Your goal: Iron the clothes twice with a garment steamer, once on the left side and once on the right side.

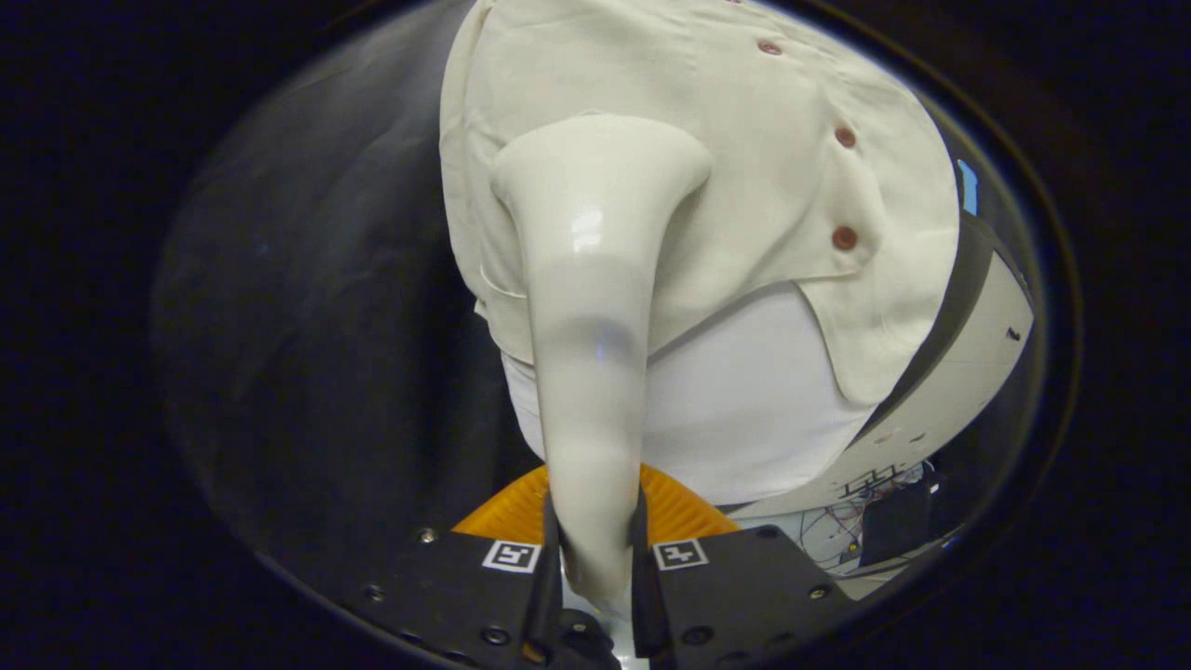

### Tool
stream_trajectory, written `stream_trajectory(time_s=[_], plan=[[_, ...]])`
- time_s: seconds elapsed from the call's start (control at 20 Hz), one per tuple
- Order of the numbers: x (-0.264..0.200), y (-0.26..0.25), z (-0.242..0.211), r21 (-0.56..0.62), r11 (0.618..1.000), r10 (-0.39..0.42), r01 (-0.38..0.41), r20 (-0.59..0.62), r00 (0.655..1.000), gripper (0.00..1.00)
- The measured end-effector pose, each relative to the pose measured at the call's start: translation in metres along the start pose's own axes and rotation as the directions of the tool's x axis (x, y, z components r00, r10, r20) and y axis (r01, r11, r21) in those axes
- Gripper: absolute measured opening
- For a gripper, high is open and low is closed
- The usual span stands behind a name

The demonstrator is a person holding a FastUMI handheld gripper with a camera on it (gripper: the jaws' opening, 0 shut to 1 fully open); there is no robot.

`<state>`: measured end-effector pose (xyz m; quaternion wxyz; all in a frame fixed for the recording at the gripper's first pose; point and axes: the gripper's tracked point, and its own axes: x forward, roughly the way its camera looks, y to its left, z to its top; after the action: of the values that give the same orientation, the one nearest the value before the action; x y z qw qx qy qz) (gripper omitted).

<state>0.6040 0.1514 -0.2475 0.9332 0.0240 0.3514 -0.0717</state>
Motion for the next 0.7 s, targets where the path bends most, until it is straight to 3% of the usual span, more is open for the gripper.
stream_trajectory(time_s=[0.25, 0.7], plan=[[-0.030, -0.006, 0.000, 0.045, 0.999, 0.030, -0.031, 0.018, 0.999, 0.29], [-0.141, -0.058, 0.064, 0.072, 0.997, 0.014, -0.031, 0.232, 0.973, 0.29]])
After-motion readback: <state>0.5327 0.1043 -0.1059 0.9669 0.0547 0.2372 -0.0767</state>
